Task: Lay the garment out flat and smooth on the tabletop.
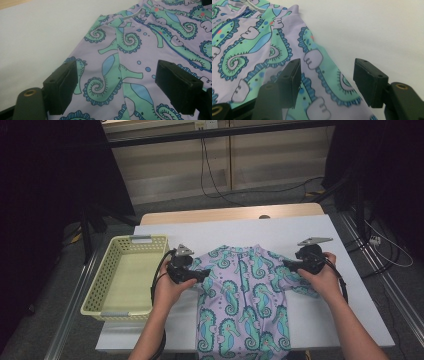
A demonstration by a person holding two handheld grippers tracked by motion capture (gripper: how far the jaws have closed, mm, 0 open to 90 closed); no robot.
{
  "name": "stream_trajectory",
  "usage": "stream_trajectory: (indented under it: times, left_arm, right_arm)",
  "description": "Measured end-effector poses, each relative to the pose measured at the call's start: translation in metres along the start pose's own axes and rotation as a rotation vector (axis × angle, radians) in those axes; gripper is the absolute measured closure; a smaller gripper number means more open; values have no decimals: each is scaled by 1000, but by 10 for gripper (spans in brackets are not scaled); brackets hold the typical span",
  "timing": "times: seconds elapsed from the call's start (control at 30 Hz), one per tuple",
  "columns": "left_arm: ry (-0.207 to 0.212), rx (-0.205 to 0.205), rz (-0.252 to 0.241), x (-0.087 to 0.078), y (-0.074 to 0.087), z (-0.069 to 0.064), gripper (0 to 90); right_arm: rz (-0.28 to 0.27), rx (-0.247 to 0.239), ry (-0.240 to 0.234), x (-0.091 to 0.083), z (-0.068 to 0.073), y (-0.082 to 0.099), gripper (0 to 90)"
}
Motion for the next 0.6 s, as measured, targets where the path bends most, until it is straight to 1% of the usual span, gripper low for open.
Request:
stream_trajectory:
  times: [0.07,0.1,0.13,0.17,0.23,0.27,0.3,0.33,0.37,0.4,0.43,0.47,0.53,0.6]
  left_arm:
    - [-1,-14,-5,0,0,1,187]
    - [2,-11,3,0,1,1,187]
    - [-1,-17,-2,1,0,1,187]
    - [-2,-18,-1,1,0,1,187]
    - [-7,-8,-1,0,-1,2,187]
    - [-7,-15,-9,1,-1,1,187]
    - [-3,-8,-4,1,-1,1,188]
    - [-2,-12,-12,0,-2,0,188]
    - [-2,-18,-17,1,-3,-1,188]
    - [-1,-10,-12,0,-3,-1,188]
    - [-7,-1,-13,-1,-4,0,188]
    - [-1,-14,-18,-1,-4,-1,188]
    - [-4,-12,-19,-1,-4,-1,188]
    - [-9,-7,-15,0,-4,0,188]
  right_arm:
    - [6,9,-19,8,1,-4,397]
    - [7,8,-28,11,2,-6,403]
    - [16,7,-30,15,2,-6,409]
    - [23,1,-33,18,2,-7,422]
    - [36,-11,-57,25,5,-7,493]
    - [45,-28,-61,28,7,-6,499]
    - [42,-47,-56,29,8,-8,583]
    - [32,-53,-74,29,9,-9,678]
    - [36,-55,-82,28,9,-9,800]
    - [35,-55,-96,28,8,-9,892]
    - [32,-57,-107,28,7,-9,893]
    - [32,-56,-108,29,6,-9,899]
    - [41,-56,-96,28,0,-8,900]
    - [41,-40,-89,28,-7,-8,900]
Point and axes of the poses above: each handheld gripper's, and its own axes: x roughly forward along the jaws, y roughly out of its underside, z roughly to its left, the point moved 9 cm from there along x, roughly forward along the jaws, and after that the axes turned 13 degrees about -x, right-handed, at the moved point
